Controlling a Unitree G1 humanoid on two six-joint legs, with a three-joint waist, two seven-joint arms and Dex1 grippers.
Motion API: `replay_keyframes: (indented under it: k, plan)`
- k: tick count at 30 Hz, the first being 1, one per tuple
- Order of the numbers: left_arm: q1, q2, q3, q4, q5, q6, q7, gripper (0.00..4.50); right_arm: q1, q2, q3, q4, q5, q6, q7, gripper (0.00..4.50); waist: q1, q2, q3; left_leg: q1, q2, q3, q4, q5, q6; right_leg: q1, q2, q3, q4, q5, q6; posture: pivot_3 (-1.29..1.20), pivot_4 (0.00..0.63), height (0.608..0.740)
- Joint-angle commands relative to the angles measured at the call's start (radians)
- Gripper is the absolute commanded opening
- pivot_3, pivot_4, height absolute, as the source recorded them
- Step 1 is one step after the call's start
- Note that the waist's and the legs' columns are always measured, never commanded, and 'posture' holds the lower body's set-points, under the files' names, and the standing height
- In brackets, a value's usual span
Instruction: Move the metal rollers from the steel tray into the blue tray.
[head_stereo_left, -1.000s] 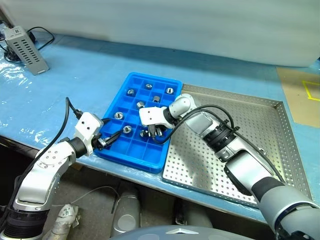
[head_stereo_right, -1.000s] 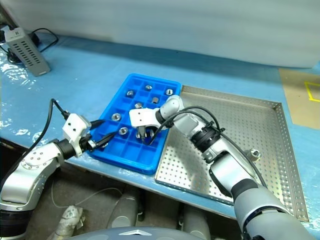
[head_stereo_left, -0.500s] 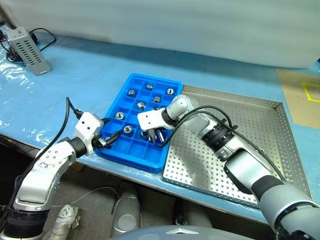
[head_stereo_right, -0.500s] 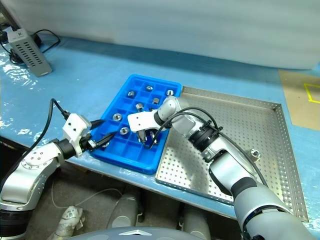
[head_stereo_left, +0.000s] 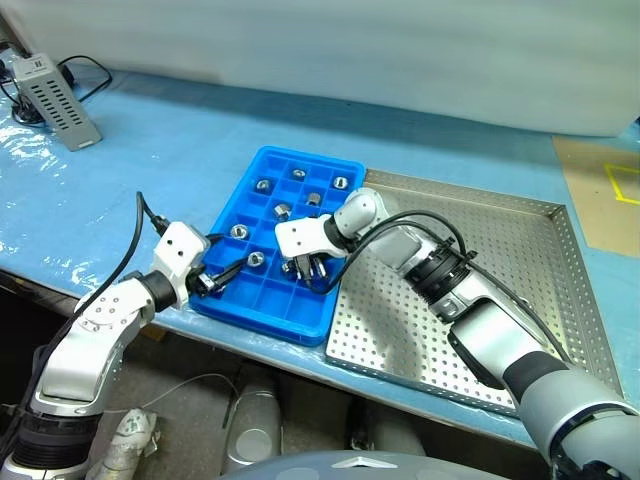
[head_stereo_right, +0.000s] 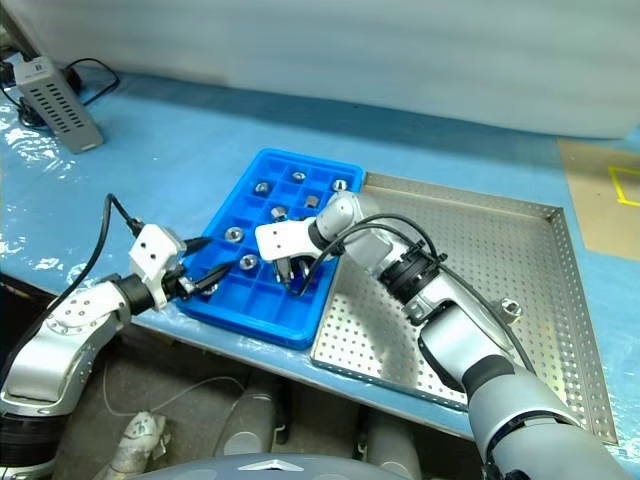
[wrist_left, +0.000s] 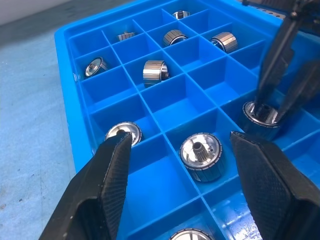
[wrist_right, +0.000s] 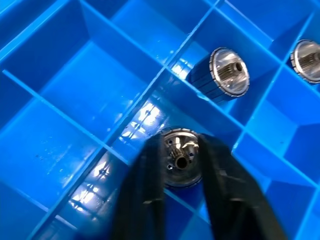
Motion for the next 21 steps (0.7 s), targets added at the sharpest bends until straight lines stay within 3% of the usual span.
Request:
replay_keyframes:
  k: [1,9,21]
  plan:
    - [-0.011,0.001,-0.002,-0.005,0.004,-0.027,-0.005,3.3,-0.001,-0.021,0.016,0.005,-0.027,-0.01,0.01,1.93,0.0,0.0,0.0,0.0,0.0,0.0,0.0,0.0,0.0,0.0,0.0,0.0,0.0,0.0,0.0,0.28,0.15,0.74]
    - [-0.014,0.0,-0.01,0.001,0.005,-0.031,-0.007,3.3,-0.012,-0.039,0.073,0.033,-0.084,-0.004,0.037,1.93,0.002,0.0,0.0,0.0,0.0,0.0,0.0,0.0,0.0,0.001,0.0,0.0,0.0,0.0,0.0,0.26,0.15,0.74]
    - [-0.046,-0.01,-0.033,0.032,0.014,-0.047,-0.008,3.3,-0.232,0.088,0.135,0.279,-0.122,-0.149,0.092,1.93,-0.003,0.001,0.0,0.001,0.0,0.0,0.0,0.0,0.0,0.0,0.0,0.001,0.001,0.0,0.0,0.26,0.15,0.74]
